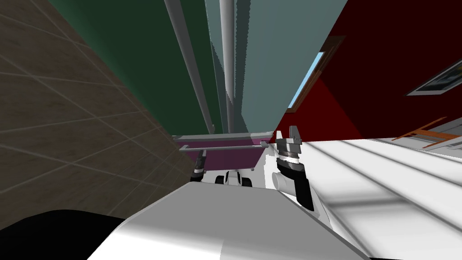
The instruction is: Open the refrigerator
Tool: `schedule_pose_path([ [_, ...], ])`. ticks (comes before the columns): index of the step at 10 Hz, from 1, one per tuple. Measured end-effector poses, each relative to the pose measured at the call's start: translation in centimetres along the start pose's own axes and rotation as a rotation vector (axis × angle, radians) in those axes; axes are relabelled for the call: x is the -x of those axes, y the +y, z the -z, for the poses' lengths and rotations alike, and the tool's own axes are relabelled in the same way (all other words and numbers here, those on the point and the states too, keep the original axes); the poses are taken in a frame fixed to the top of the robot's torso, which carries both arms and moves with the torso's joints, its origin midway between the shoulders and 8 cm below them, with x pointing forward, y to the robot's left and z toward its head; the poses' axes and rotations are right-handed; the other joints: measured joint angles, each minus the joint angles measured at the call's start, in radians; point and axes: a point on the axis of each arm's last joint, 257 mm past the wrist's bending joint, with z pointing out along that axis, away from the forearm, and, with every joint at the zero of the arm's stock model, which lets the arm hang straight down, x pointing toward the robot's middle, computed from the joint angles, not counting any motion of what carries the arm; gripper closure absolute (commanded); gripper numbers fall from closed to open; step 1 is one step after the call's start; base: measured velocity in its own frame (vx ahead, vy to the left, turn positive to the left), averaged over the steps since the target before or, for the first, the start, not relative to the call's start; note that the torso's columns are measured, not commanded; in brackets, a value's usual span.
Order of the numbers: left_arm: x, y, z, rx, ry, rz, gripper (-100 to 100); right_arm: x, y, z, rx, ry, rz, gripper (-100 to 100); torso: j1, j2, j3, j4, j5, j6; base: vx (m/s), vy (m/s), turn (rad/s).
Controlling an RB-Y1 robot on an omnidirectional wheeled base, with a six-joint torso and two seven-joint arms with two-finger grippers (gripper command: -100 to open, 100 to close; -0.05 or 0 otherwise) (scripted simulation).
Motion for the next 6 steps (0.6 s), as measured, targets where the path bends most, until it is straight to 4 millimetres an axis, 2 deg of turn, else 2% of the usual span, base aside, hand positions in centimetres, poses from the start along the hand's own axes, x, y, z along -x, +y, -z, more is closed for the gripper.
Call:
schedule_pose_path([
  [6, -0.8, 1.6, 3.0, 0.023, 0.000, 0.010, -100, 0.0, 0.0, 0.0, 0.000, 0.000, 0.000, 0, 0.002, -0.004, -0.002, -0.001, 0.001, 0.001, 0.037, 0.028, -0.028],
])
